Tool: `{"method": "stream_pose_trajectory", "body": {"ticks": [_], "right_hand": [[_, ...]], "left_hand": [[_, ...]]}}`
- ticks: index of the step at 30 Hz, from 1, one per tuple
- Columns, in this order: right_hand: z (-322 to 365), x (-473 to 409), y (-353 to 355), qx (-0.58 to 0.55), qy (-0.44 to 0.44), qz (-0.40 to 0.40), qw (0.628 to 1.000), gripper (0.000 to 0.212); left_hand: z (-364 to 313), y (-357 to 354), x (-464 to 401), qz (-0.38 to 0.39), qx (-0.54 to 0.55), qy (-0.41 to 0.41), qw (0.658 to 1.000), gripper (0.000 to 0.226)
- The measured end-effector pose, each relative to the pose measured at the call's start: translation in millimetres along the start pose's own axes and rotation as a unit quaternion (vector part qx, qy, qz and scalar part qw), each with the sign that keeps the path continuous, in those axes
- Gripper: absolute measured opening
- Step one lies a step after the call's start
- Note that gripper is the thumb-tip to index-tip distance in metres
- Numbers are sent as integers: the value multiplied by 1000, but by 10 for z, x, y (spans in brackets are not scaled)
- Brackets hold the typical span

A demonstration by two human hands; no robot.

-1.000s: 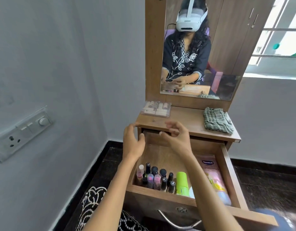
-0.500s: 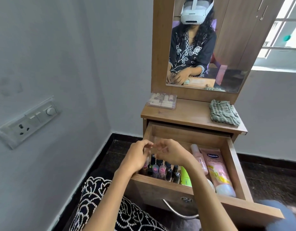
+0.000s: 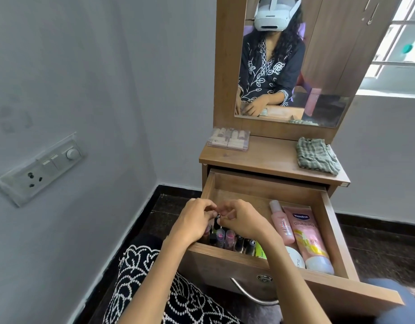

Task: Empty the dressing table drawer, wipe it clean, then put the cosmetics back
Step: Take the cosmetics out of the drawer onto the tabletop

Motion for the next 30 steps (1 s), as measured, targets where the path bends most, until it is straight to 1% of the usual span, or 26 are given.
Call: {"method": "stream_pose_trajectory", "body": {"ticks": [6,8,12,15,18,20,24,30], "right_hand": [[-18,-16,-43,-11,-6,-15,1000,22],[-25,-19,-51,-11,-3,-15,1000,22],[-22,-26,-77,-22,-2,-15,1000,23],[-27,-26,-97,-21,3,-20,1000,22],[-34,-19,-112,-25,2,-26,999,23],[-33,-17,-119,-27,1,-29,999,23],[-26,-14,-128,-25,0,-38,999,21],[-27,-8,-151,-9,-3,-54,998,19]], "left_hand": [[-14,19,35,14,7,-8,1000,29],[-26,40,55,18,-8,-9,1000,30],[-69,91,116,-5,-82,-9,997,33],[-116,94,145,-13,-158,-10,987,36],[-162,98,115,-11,-220,-31,975,37],[-193,109,87,4,-247,-37,968,39],[-241,153,69,41,-253,-32,966,42],[-244,157,104,38,-259,-41,964,42]]}}
Point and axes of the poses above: each hand's wrist, its own x-axis away from the middle knuckle, its own y-axis out of the back of the hand, z = x × y, the point moved 2 cm from there along -x, towards the middle knuckle, and after that the axes turned 9 degrees about x, right-handed, at the moved point
